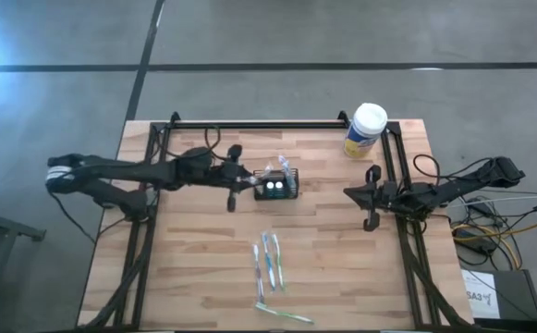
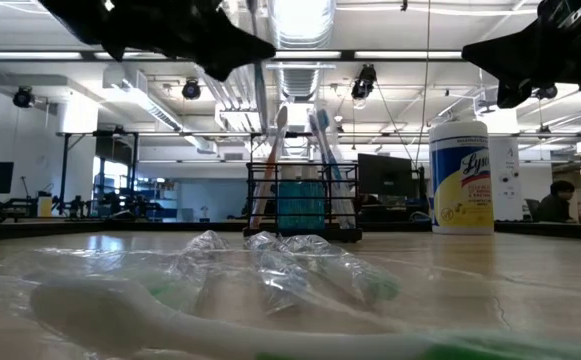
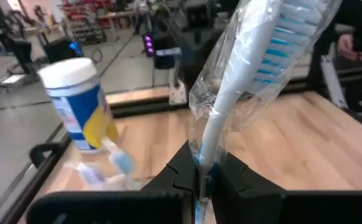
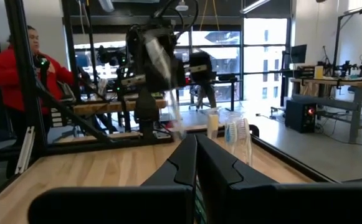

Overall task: Pick & Place toothbrushing station
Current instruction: Put the right blue toothbrush into the mesh organizer

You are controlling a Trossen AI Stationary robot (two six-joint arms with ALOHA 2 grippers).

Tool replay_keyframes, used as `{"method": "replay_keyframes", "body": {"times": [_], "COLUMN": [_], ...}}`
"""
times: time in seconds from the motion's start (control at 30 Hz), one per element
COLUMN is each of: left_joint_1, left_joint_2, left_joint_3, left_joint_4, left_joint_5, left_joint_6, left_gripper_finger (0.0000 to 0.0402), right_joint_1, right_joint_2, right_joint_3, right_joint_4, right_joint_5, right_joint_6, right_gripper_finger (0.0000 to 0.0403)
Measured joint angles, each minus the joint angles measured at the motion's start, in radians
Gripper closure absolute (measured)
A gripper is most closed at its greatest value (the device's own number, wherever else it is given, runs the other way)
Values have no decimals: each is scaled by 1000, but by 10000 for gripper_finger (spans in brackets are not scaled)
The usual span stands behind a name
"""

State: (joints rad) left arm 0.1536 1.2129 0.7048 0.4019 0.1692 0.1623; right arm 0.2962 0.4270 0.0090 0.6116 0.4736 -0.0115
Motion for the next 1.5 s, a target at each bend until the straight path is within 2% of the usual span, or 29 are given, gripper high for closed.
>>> {"method": "replay_keyframes", "body": {"times": [0.37,1.1,1.5], "left_joint_1": [61,82,126], "left_joint_2": [120,318,348], "left_joint_3": [9,6,-114], "left_joint_4": [52,98,275], "left_joint_5": [-2,-10,-1], "left_joint_6": [1,16,-32], "left_gripper_finger": [379,379,378], "right_joint_1": [0,0,0], "right_joint_2": [0,0,0], "right_joint_3": [0,0,0], "right_joint_4": [0,0,-1], "right_joint_5": [0,0,0], "right_joint_6": [-18,-18,-22], "right_gripper_finger": [394,394,394]}}
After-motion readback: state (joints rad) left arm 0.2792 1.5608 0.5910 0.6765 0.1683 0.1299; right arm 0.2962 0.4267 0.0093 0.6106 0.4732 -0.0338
